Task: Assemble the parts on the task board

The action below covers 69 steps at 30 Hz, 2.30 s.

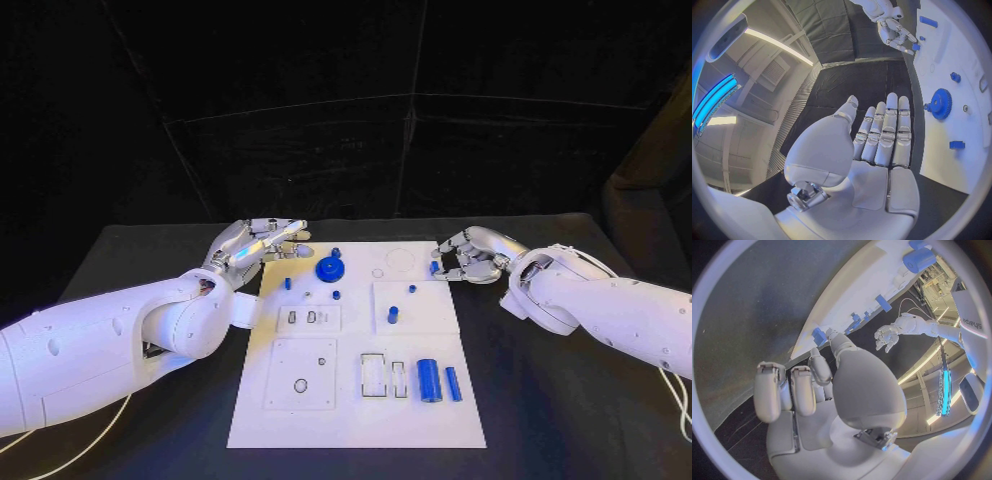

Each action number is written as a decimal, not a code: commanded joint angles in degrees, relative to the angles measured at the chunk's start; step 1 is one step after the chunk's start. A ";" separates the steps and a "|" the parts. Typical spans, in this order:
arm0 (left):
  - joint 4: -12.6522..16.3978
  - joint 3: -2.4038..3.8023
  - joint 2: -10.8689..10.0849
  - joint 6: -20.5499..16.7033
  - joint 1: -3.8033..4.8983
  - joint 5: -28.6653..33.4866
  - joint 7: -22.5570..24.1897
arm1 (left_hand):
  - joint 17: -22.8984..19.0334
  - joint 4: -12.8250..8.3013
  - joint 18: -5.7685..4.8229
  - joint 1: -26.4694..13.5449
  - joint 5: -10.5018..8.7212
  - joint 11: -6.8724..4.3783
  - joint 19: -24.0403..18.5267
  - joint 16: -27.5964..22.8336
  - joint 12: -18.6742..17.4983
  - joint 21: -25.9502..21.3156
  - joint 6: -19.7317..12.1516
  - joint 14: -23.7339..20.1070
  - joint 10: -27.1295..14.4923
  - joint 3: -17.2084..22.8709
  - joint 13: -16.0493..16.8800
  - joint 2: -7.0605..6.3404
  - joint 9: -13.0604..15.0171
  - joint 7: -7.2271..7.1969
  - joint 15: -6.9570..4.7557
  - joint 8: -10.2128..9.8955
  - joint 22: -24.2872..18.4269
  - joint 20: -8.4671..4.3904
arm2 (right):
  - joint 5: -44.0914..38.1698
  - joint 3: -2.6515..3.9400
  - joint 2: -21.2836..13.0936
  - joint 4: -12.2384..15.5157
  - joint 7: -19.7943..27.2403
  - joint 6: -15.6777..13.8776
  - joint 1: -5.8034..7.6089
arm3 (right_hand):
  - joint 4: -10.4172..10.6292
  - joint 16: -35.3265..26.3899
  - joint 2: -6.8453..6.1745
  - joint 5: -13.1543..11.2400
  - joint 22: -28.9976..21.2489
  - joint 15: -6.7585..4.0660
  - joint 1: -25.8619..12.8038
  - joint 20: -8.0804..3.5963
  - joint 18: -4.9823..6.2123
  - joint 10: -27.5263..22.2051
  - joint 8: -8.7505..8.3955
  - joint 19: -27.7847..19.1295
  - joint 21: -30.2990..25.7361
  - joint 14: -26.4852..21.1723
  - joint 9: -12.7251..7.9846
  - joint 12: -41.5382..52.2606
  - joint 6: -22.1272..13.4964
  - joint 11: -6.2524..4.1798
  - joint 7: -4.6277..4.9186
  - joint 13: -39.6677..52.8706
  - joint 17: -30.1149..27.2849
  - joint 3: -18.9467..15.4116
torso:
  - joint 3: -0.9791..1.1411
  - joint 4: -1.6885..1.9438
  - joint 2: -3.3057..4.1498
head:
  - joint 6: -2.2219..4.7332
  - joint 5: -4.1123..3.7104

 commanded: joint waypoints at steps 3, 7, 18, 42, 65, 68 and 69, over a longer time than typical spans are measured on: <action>-0.04 0.04 0.08 0.76 0.03 -0.24 0.45 | 0.05 -0.31 0.43 0.61 0.20 0.14 0.32 -0.25 -0.36 -0.10 0.43 0.55 0.45 -0.08 -0.09 0.09 -0.06 -0.02 -0.03 -0.20 -0.10 -0.04 | -0.50 0.04 0.34 -0.60 0.42 0.55 0.01 | 0.00 -0.23 0.27 -0.35 2.92 0.22 0.66 0.18 -0.51 -0.35 -0.34 0.06 -0.21 3.89 -0.04 -0.17 -0.49 -0.12 -0.05 -0.01 6.30 -0.33 | -0.06 -0.08 0.00 | -0.03 0.02; -0.09 0.03 0.16 0.77 0.01 -0.24 0.43 | 0.05 -0.31 0.43 0.61 0.20 0.14 0.32 -0.25 -0.36 -0.10 0.43 0.55 0.45 -0.08 -0.09 0.09 -0.06 -0.02 -0.03 -0.20 -0.10 -0.04 | -0.52 0.04 0.68 -1.04 0.15 0.97 -0.01 | -0.25 -0.20 1.29 -2.10 3.02 0.20 1.20 0.23 -0.52 -0.20 0.49 0.11 -0.17 3.92 0.28 0.03 0.62 -0.23 -0.20 0.07 6.39 -0.16 | -0.04 -0.08 -0.01 | -0.13 -0.07; -0.16 0.03 0.20 0.79 -0.02 -0.24 0.35 | 0.05 -0.31 0.43 0.61 0.20 0.14 0.32 -0.25 -0.36 -0.10 0.43 0.55 0.45 -0.08 -0.09 0.09 -0.06 -0.02 -0.03 -0.20 -0.10 -0.04 | -0.75 0.05 1.48 -1.86 -0.45 2.46 -0.03 | -1.22 0.06 3.18 -5.78 3.45 -0.17 2.30 -0.06 -0.60 0.18 2.12 0.33 0.02 4.05 0.60 0.56 3.89 -0.70 -0.72 0.38 6.91 1.00 | -0.07 0.02 -0.03 | -0.25 -0.27; -0.31 0.02 0.12 0.79 -0.03 -0.24 -0.69 | 0.12 -0.36 0.43 0.56 0.18 0.16 0.38 -0.33 -0.41 -0.17 0.45 0.59 0.49 -0.08 -0.10 0.17 -0.06 0.02 -0.03 -0.22 -0.13 -0.04 | -0.97 0.05 2.40 -2.13 -2.45 2.57 -0.04 | -1.58 0.48 3.36 -6.38 3.65 -0.18 1.76 -0.12 -0.65 0.32 1.81 0.46 0.12 4.22 0.30 0.63 3.85 -0.69 -0.70 0.37 7.67 1.08 | -0.01 -0.04 -0.03 | -0.50 -0.13; -0.09 0.02 -0.29 0.54 -0.02 -0.24 -0.76 | 0.12 -0.36 0.43 0.56 0.18 0.16 0.38 -0.33 -0.41 -0.17 0.45 0.59 0.49 -0.08 -0.10 0.17 -0.06 0.02 -0.03 -0.22 -0.13 -0.04 | -0.77 0.10 0.95 2.12 -5.68 -6.24 0.02 | -2.10 1.24 6.52 -9.08 4.10 -2.10 1.54 -1.79 -0.73 1.07 6.06 0.74 0.31 4.52 1.49 1.01 11.43 -3.04 -3.58 0.71 9.11 4.32 | -0.14 -0.05 -0.13 | -0.38 -0.21; 0.00 0.02 -0.35 0.50 0.00 -0.24 -0.72 | 0.12 -0.36 0.43 0.56 0.18 0.16 0.38 -0.33 -0.41 -0.17 0.45 0.59 0.49 -0.08 -0.10 0.17 -0.06 0.02 -0.03 -0.22 -0.13 -0.04 | -1.32 0.12 0.54 4.97 -7.93 -7.32 0.07 | -1.88 1.24 6.55 -9.74 4.10 -2.21 0.98 -1.93 -0.73 1.18 6.02 0.76 0.31 4.52 1.48 0.98 11.54 -3.14 -3.68 0.71 9.14 4.33 | -0.21 -0.06 -0.17 | -0.55 -0.13; -0.01 0.02 -0.33 0.50 0.00 -0.24 -0.70 | 0.12 -0.36 0.43 0.56 0.18 0.16 0.38 -0.33 -0.41 -0.17 0.45 0.59 0.49 -0.08 -0.10 0.17 -0.06 0.02 -0.03 -0.22 -0.13 -0.04 | -1.53 0.12 0.47 5.96 -8.66 -7.74 0.10 | -1.78 1.21 6.62 -10.04 4.09 -2.23 0.79 -1.97 -0.73 1.17 5.95 0.76 0.30 4.51 1.45 0.89 11.49 -3.15 -3.68 0.65 9.09 4.37 | -0.24 -0.05 -0.28 | -0.60 -0.11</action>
